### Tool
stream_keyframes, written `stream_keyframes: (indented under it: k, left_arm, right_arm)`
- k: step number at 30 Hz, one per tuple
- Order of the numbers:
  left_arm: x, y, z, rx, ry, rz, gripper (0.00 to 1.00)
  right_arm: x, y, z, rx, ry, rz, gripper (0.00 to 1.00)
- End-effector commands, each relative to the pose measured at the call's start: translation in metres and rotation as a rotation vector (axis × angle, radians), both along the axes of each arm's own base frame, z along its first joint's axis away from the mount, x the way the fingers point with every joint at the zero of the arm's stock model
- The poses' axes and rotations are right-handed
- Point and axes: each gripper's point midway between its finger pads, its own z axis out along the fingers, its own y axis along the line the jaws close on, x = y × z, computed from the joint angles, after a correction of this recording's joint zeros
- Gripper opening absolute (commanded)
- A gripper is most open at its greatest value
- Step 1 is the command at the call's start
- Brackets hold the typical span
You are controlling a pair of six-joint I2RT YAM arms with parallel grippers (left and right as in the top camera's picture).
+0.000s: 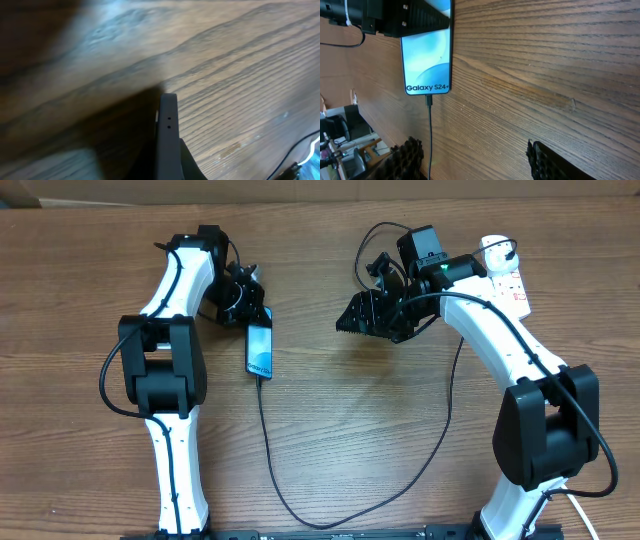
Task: Plug charger to phone and switch on socket
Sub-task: 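Lower the phone onto the table with the left gripper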
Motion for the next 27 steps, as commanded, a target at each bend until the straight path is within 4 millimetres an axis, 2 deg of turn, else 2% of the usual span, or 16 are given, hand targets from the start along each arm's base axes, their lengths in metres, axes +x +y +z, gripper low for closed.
stream_keyframes:
  k: [1,9,13,20,27]
  left_arm:
    - [-0.0035,0.0092,-0.0062,0.055,0.020,0.002,0.04]
    - [-0.0055,0.0155,-0.0088,0.095,0.028,-0.002,0.04]
    - [-0.0062,0.0158,-0.0089,0.097,0.030,-0.002,0.10]
    - [-0.0080,0.0160,-0.0087,0.098,0.038,-0.003,0.12]
    - [-0.0088,0.0174,-0.0092,0.106,0.041,-0.004,0.22]
  right_arm:
    - [0.0041,0.0017,0.0163,0.008,-0.052,0.008,0.68]
    - [0.0041,0.0017,0.0163,0.008,-0.052,0.008,0.68]
    - [0.0041,0.0017,0.0163,0.008,-0.052,0.008,0.68]
    - [0.0041,0.0017,0.0163,0.009,-0.052,0.008,0.68]
    - [0.0041,0.0017,0.0163,0.009,-0.052,0.008,0.68]
